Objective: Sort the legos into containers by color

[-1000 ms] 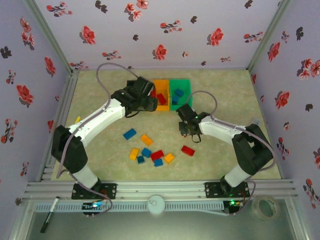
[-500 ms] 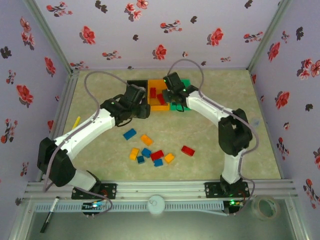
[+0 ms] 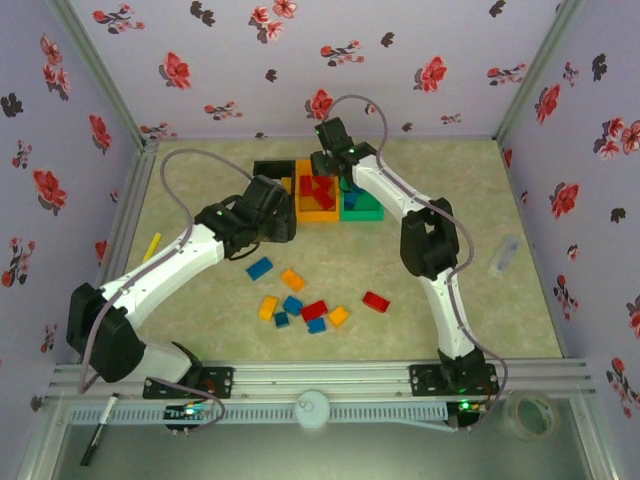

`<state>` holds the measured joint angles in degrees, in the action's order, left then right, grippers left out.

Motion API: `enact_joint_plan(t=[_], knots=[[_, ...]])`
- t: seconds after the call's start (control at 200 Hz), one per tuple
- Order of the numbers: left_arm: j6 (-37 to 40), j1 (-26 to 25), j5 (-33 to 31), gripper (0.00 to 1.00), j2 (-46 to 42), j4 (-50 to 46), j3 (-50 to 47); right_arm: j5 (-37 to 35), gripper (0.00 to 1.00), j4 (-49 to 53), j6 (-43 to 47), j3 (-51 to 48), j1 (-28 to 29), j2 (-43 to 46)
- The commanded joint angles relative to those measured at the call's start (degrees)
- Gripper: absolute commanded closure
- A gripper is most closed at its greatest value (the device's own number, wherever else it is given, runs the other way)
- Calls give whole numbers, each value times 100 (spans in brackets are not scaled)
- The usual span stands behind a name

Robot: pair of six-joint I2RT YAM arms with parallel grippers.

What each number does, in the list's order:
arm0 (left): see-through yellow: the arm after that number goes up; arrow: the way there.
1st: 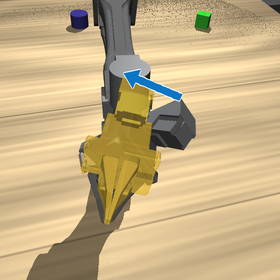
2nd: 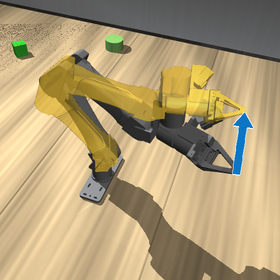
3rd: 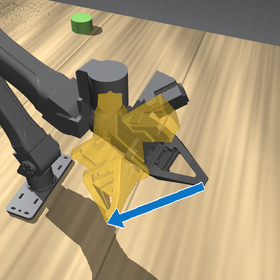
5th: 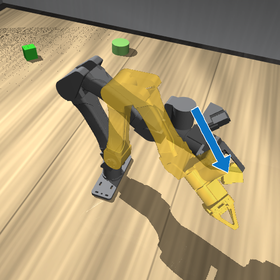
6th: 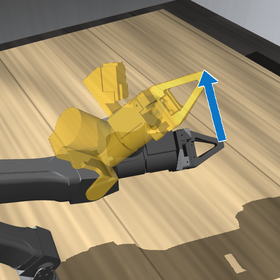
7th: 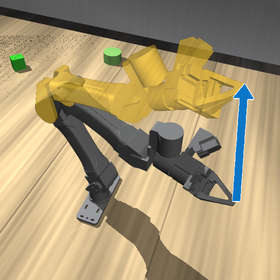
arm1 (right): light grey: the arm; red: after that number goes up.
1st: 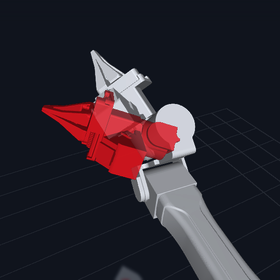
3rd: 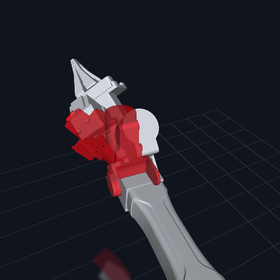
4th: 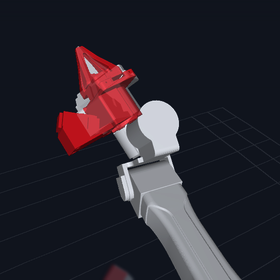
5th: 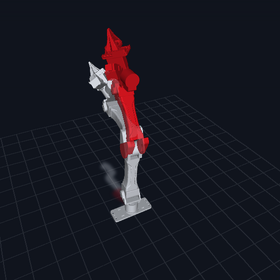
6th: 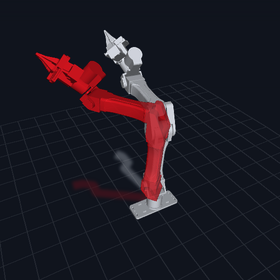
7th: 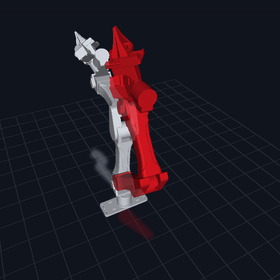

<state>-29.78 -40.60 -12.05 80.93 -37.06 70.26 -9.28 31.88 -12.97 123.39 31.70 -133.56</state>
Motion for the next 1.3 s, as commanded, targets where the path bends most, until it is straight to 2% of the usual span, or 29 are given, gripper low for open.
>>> enact_joint_plan(t=[0.0,0.39,0.635,0.79,0.935,1.025,1.295], knots=[[-105,34,-140,39,-129,-114,-65,29,38,289,60,266,-41,8],[-247,29,-205,38,-48,-204,-171,233,38,-261,-11,-1260,-24,1217],[-1348,-94,-191,37,-200,2,-980,472,38,-575,-25,-2285,12,1999],[-1931,-250,12,37,-149,285,-1480,527,38,-592,-3,-2759,46,2304],[-2206,-400,474,34,9,705,-1747,533,38,-650,-66,-3208,72,2553],[-2339,-542,704,33,225,856,-1720,598,38,-774,-232,-3554,81,2693],[-2537,-879,855,32,891,925,-1445,585,37,-1111,-565,-4465,108,3187]])
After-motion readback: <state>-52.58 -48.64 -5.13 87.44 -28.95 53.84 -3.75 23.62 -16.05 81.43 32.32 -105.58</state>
